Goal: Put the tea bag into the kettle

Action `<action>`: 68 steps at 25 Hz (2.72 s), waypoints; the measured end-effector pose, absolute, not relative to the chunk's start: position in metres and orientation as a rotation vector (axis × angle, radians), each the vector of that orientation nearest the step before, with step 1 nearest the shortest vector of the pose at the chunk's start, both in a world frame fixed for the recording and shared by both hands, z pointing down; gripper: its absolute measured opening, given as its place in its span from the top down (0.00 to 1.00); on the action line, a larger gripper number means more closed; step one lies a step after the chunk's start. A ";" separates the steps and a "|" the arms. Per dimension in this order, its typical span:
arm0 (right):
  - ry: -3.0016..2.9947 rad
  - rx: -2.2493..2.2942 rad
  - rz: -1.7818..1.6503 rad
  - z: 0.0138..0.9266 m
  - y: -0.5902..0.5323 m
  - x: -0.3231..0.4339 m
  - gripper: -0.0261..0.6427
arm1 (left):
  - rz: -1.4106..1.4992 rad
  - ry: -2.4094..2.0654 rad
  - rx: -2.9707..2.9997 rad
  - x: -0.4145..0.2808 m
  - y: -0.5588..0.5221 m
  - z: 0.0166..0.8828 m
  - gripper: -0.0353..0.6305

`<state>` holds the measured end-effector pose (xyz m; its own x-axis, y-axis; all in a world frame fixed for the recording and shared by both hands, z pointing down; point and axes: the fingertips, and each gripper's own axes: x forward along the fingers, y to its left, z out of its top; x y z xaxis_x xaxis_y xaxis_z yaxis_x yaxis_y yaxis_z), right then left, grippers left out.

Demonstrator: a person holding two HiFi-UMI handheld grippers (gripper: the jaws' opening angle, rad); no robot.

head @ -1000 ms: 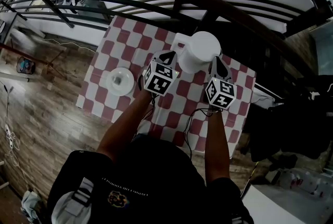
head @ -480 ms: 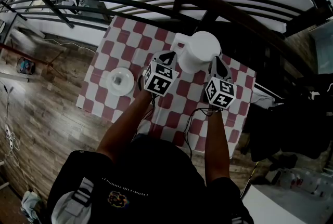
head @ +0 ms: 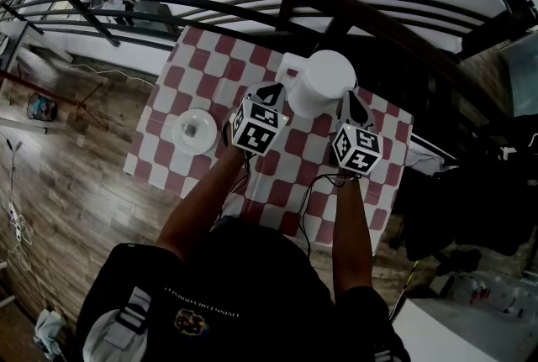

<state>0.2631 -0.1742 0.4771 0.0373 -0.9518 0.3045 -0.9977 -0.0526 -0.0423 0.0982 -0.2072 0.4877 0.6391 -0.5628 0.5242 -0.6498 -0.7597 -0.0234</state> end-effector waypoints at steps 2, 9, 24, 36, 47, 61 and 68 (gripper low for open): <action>-2.028 2.125 0.379 0.477 -0.171 0.263 0.95 | 0.775 -1.005 2.692 0.097 -0.207 0.487 0.95; -2.040 2.144 0.362 0.467 -0.151 0.264 0.95 | 0.776 -1.002 2.703 0.095 -0.198 0.485 0.95; -2.160 2.119 0.259 0.411 -0.074 0.232 0.95 | 0.714 -1.058 2.753 0.062 -0.142 0.447 0.95; -2.232 2.078 0.219 0.380 0.025 0.196 0.95 | 0.653 -1.015 2.801 0.045 -0.041 0.421 0.95; -2.276 2.060 0.244 0.377 0.123 0.148 0.94 | 0.681 -0.960 2.838 0.024 0.069 0.420 0.95; -2.274 2.062 0.329 0.394 0.190 0.110 0.94 | 0.682 -0.951 2.802 -0.016 0.142 0.436 0.95; -2.260 2.053 0.349 0.401 0.200 0.104 0.94 | 0.717 -0.922 2.808 -0.019 0.155 0.442 0.95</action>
